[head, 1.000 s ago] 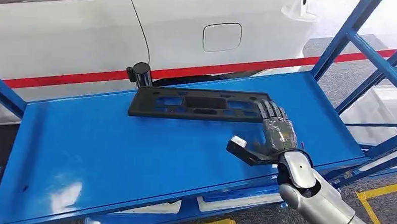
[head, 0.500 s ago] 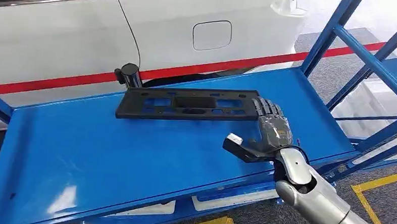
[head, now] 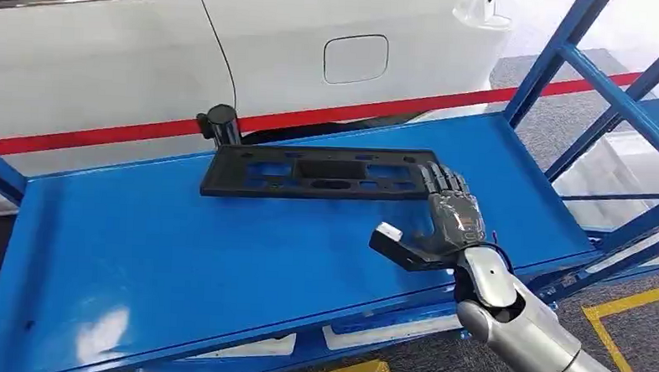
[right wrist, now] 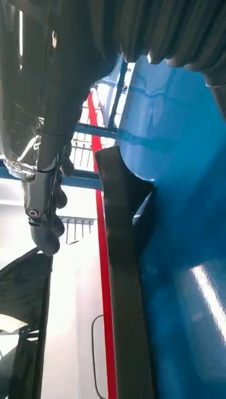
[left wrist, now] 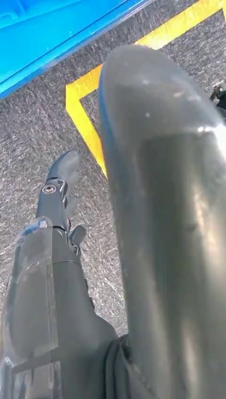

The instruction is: Take the parts from the cabinet and place them on the table.

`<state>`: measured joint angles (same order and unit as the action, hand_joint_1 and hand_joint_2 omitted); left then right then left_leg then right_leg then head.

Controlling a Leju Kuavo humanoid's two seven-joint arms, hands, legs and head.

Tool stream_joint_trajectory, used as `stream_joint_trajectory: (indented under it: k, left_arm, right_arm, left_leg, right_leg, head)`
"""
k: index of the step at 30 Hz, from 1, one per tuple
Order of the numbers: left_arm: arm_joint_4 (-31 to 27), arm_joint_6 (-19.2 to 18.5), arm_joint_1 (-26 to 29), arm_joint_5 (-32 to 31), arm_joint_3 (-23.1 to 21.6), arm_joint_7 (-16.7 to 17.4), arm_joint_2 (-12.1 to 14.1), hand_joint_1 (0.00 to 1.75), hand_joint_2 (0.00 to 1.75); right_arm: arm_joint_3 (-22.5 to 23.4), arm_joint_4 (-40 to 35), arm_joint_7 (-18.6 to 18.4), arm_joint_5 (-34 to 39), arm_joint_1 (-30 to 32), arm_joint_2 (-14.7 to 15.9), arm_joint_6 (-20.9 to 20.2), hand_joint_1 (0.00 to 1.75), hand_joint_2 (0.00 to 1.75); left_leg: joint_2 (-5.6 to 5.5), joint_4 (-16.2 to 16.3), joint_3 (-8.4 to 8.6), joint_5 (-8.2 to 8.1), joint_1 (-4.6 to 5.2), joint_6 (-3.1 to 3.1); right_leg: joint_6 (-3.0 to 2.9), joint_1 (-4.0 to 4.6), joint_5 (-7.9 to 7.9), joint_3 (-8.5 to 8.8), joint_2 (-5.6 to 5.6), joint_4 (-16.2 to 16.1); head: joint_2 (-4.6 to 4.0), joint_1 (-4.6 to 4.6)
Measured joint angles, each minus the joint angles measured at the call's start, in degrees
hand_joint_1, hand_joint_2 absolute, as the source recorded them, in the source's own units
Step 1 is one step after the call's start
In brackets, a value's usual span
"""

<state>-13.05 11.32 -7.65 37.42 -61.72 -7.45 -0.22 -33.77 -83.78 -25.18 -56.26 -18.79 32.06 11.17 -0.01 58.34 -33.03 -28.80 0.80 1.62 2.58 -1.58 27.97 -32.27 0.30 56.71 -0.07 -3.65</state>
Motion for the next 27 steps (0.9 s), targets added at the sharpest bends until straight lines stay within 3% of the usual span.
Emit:
stream_joint_trajectory:
  k: [2, 3, 4, 7, 8, 9, 10, 12, 13, 14, 16, 19, 20, 22, 23, 24, 25, 27]
  left_arm:
    - [0.0, 0.0, 0.0, 0.0, 0.0, 0.0, 0.0, 0.00, 0.00]
    - [0.0, 0.0, 0.0, 0.0, 0.0, -0.1, 0.0, 0.00, 0.00]
    - [0.0, 0.0, 0.0, 0.0, 0.0, -0.1, 0.1, 0.00, 0.00]
    - [0.0, 0.0, 0.1, 0.0, 0.0, -0.2, 0.1, 0.00, 0.00]
    - [0.0, 0.0, 0.1, 0.0, 0.0, -0.2, 0.1, 0.00, 0.00]
    - [0.0, 0.0, 0.2, 0.0, 0.0, -0.2, 0.1, 0.00, 0.00]
    - [0.0, -0.1, 0.2, 0.0, 0.0, -0.2, 0.1, 0.00, 0.00]
    - [0.0, -0.2, 0.1, 0.0, 0.0, -0.4, 0.0, 0.00, 0.00]
    - [0.0, -0.2, 0.1, 0.0, 0.0, -0.4, 0.0, 0.00, 0.00]
    - [0.0, -0.2, 0.0, 0.0, 0.0, -0.4, 0.0, 0.00, 0.00]
    - [0.0, -0.3, 0.2, 0.0, 0.0, -0.4, 0.0, 0.00, 0.00]
    - [0.0, -0.3, 0.0, 0.0, 0.0, -0.4, 0.0, 0.00, 0.00]
    - [0.0, -0.3, -0.1, 0.0, 0.0, -0.4, 0.0, 0.00, 0.00]
    - [0.0, -0.3, -0.1, 0.0, 0.0, -0.3, 0.0, 0.00, 0.00]
    - [0.0, -0.3, 0.1, 0.0, 0.0, -0.3, 0.0, 0.00, 0.00]
    - [0.0, -0.3, 0.2, 0.0, 0.0, -0.2, 0.0, 0.00, 0.00]
    - [0.0, -0.3, 0.3, 0.0, 0.0, -0.1, 0.1, 0.00, 0.00]
    - [0.0, -0.3, 0.2, 0.1, 0.0, 0.2, 0.1, 0.00, 0.00]
  right_arm:
    - [0.0, -0.3, 0.0, 0.0, 0.1, 0.1, 0.0, 0.00, 1.75]
    - [0.1, -0.4, 0.0, 0.0, 0.1, 0.2, 0.0, 0.00, 1.75]
    - [0.1, -0.4, 0.0, 0.0, 0.0, 0.3, 0.0, 0.00, 1.75]
    - [0.0, -0.4, 0.0, 0.0, 0.2, 0.5, -0.2, 0.00, 1.75]
    - [0.0, -0.4, 0.0, 0.0, 0.4, 0.5, -0.2, 0.00, 1.75]
    - [0.0, -0.4, 0.0, 0.0, 0.6, 0.5, -0.2, 0.00, 1.75]
    - [0.0, -0.4, 0.0, -0.1, 0.6, 0.5, -0.2, 0.00, 1.75]
    - [0.1, -0.5, 0.0, -0.1, 0.6, 0.5, -0.3, 0.00, 1.75]
    - [0.1, -0.6, -0.1, -0.1, 0.6, 0.5, -0.3, 0.00, 1.75]
    - [0.1, -0.6, -0.1, -0.1, 0.5, 0.5, -0.4, 0.00, 1.75]
    - [0.1, -0.9, -0.2, -0.1, 0.9, 0.6, -0.5, 0.00, 1.75]
    - [0.2, -1.3, -0.2, -0.1, 0.7, 0.7, -0.6, 0.00, 1.75]
    - [0.3, -1.3, -0.2, -0.2, 0.6, 0.7, -0.7, 0.00, 1.75]
    - [0.2, -1.3, -0.2, -0.1, 0.8, 0.6, -0.9, 0.00, 1.75]
    - [0.2, -1.3, -0.2, -0.1, 0.9, 0.5, -0.9, 0.00, 1.75]
    - [0.2, -1.3, -0.2, -0.1, 0.9, 0.5, -1.0, 0.00, 1.75]
    - [0.2, -1.4, -0.2, -0.1, 0.9, 0.4, -1.2, 0.00, 1.75]
    - [0.1, -1.4, -0.2, -0.1, 0.9, 0.4, -1.4, 0.00, 1.75]
  left_leg:
    - [-0.01, -0.6, 0.47, 0.26, -0.33, 0.50]
    - [0.05, -1.0, 1.04, 0.47, -0.70, 0.77]
    - [0.04, -1.1, 1.20, 0.53, -0.74, 0.88]
    - [0.04, -1.1, 1.13, 0.49, -0.64, 0.93]
    - [0.03, -1.1, 1.16, 0.24, -0.59, 0.98]
    - [0.03, -1.1, 1.29, 0.13, -0.56, 0.95]
    - [0.03, -1.1, 1.50, -0.02, -0.54, 0.84]
    - [0.08, -1.1, 2.26, -0.40, -0.52, 0.42]
    - [0.20, -1.1, 2.35, -0.55, -0.56, 0.19]
    - [0.25, -0.9, 2.06, -0.61, -0.44, -0.04]
    - [0.50, -0.3, 2.26, -0.50, -0.43, -0.95]
    - [0.24, 1.6, 1.80, -1.72, -0.59, -2.04]
    - [0.00, 4.6, 0.00, -3.18, -0.74, -2.40]
    - [-0.12, 13.3, -5.64, -6.67, -0.98, -2.78]
    - [-0.12, 16.1, -7.99, -7.15, -1.10, -2.98]
    - [-0.10, 16.2, -8.89, -6.32, -1.24, -2.87]
    - [-0.05, 13.8, -8.54, -3.91, -1.36, -2.96]
    - [0.13, 4.3, -5.24, 3.40, -1.53, -3.15]
  right_leg:
    - [0.54, 0.06, -0.85, 0.13, 0.03, 0.8]
    - [0.61, -0.02, -0.13, -0.14, -0.03, 1.4]
    - [0.74, 0.11, 1.36, -0.84, -0.02, 3.4]
    - [1.16, 0.09, 7.73, -6.68, -0.03, 15.4]
    - [1.13, 0.09, 8.16, -7.75, -0.04, 17.3]
    - [0.97, 0.10, 7.03, -7.48, -0.04, 16.6]
    - [0.76, 0.10, 4.90, -6.28, -0.05, 13.7]
    - [0.09, 0.16, -0.88, -1.70, -0.09, 3.7]
    - [-0.34, 0.41, -0.82, -0.43, -0.18, 1.1]
    - [-0.66, 0.85, 1.95, -0.69, -0.54, 0.1]
    - [-1.91, 1.06, 0.16, -0.42, -0.45, 0.0]
    - [-2.66, 0.55, 0.08, 1.23, -0.41, -0.7]
    - [-2.91, 0.58, 0.24, 1.41, -0.44, -0.7]
    - [-3.16, 0.60, 0.73, 1.69, -0.47, -0.7]
    - [-3.11, 0.60, 1.03, 1.88, -0.43, -0.6]
    - [-3.09, 0.56, 1.20, 2.18, -0.41, -0.6]
    - [-2.94, 0.50, 1.57, 2.66, -0.32, -0.5]
    - [-2.36, 0.24, 2.60, 3.77, -0.27, -0.2]
  head:
    - [0.00, 0.00]
    - [0.00, -0.04]
    - [0.00, -0.33]
    - [0.00, -1.20]
    - [0.00, -1.31]
    - [0.00, -1.38]
    - [0.00, -1.55]
    - [0.00, -1.79]
    - [0.00, -1.75]
    - [0.00, -1.46]
    - [0.00, -1.59]
    - [0.00, -0.87]
    - [0.00, -0.28]
    - [0.00, 0.31]
    - [0.00, 0.37]
    - [0.00, 0.46]
    - [0.00, 0.50]
    - [0.00, 0.55]
